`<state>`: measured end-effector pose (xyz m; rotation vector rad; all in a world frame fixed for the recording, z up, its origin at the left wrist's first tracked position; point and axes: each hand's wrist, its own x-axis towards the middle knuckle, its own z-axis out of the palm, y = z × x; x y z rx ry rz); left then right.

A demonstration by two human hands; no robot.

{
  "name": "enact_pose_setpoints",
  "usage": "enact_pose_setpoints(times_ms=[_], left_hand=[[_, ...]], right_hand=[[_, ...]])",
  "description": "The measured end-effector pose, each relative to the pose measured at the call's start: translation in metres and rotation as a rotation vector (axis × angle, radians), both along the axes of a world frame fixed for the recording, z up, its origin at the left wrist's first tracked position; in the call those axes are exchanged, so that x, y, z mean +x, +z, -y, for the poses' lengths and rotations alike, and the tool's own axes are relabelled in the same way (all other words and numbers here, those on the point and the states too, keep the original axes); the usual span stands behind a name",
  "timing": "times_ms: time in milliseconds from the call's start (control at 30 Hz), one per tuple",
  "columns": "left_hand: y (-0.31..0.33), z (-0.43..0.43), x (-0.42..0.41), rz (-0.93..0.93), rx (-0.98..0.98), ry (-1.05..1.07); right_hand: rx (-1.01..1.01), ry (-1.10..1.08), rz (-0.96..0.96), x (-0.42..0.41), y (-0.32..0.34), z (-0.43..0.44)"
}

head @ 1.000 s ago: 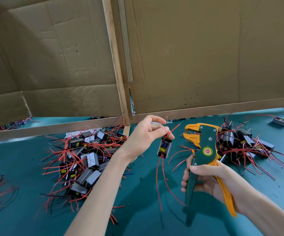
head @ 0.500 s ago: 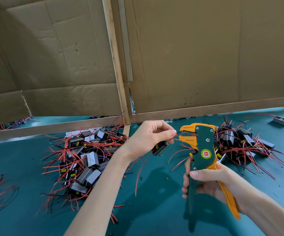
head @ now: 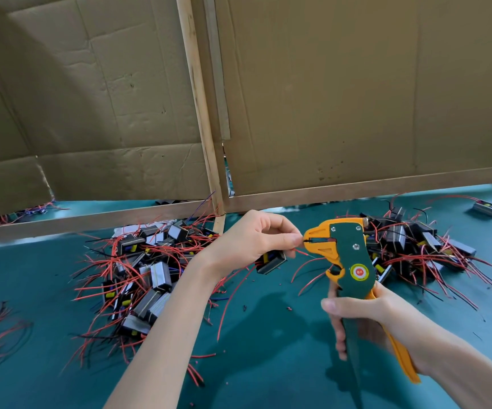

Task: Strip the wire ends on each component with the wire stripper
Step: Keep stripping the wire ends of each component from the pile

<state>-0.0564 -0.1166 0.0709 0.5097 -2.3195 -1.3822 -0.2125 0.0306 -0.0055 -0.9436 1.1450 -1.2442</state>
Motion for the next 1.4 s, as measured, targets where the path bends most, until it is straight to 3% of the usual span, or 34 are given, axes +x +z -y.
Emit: enact_pose_setpoints(times_ms=[200, 367, 467, 600, 800, 867, 967, 1033, 1200, 1267, 1400], left_hand=[[-0.005, 0.004, 0.001, 0.074, 0.007, 0.033], [-0.012, 0.008, -0.004, 0.089, -0.012, 0.092], [-0.015, 0.013, -0.005, 0.054, -0.027, 0.158], [-0.014, 0.016, -0.011, -0.08, -0.11, 0.259], [0.005, -0.001, -0.058, -0.278, -0.402, 0.323], [0.01, -0.009, -0.086, -0.368, -0.395, 0.345], [0.013, -0.025, -0.128, -0.463, -0.214, 0.376], [0.012, -0.033, -0.145, -0.395, -0.143, 0.329], [-0.005, -0.027, -0.126, 0.018, -0.17, 0.133], [-0.008, -0.009, -0.097, 0.114, -0.292, 0.195], [-0.019, 0.042, -0.025, 0.479, -0.62, 0.477]], right_hand=[[0.061, -0.132, -0.081, 0.01, -0.01, 0.004], [0.007, 0.027, 0.159, 0.003, -0.006, 0.012], [0.066, -0.016, 0.268, -0.004, -0.008, 0.015], [0.214, -0.094, 0.335, -0.015, -0.008, 0.014], [0.379, -0.09, 0.416, -0.015, -0.013, 0.017], [0.374, -0.078, 0.441, -0.017, -0.014, 0.018], [0.368, -0.07, 0.474, -0.02, -0.014, 0.018], [0.365, -0.076, 0.515, -0.022, -0.014, 0.017], [0.357, -0.093, 0.581, -0.024, -0.012, 0.017], [0.352, -0.103, 0.588, -0.023, -0.012, 0.017], [0.353, -0.118, 0.554, -0.021, -0.013, 0.017]])
